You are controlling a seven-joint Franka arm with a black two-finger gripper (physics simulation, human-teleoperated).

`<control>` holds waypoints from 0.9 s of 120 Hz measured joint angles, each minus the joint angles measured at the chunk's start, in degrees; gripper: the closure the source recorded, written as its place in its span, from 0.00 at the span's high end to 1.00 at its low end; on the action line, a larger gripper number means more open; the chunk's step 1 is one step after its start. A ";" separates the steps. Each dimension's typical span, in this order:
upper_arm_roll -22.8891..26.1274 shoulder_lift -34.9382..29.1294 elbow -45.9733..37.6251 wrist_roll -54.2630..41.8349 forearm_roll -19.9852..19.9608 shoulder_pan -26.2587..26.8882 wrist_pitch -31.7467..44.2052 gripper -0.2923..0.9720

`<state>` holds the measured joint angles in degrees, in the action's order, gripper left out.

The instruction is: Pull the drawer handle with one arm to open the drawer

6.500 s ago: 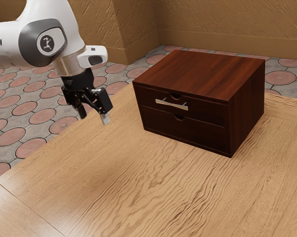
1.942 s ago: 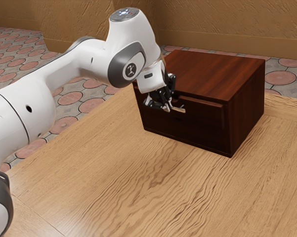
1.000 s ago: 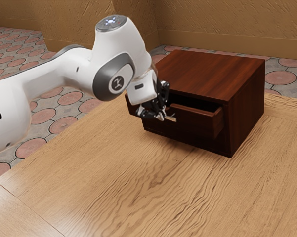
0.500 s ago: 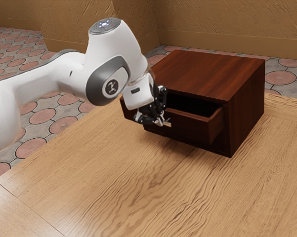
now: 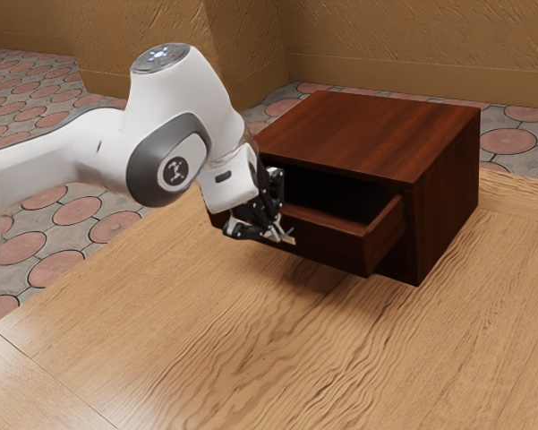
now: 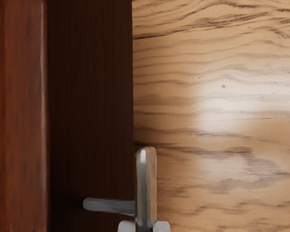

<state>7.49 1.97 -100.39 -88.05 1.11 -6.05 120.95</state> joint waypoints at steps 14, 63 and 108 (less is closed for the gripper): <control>0.09 -1.15 -1.30 0.11 -0.65 -0.29 0.22 0.15; 0.46 -5.82 -6.59 0.37 -2.44 -1.15 0.99 0.14; 0.81 -12.52 -13.71 0.50 -4.69 -1.97 1.53 0.19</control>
<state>8.30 -10.55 -114.10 -87.55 -3.58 -8.02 122.48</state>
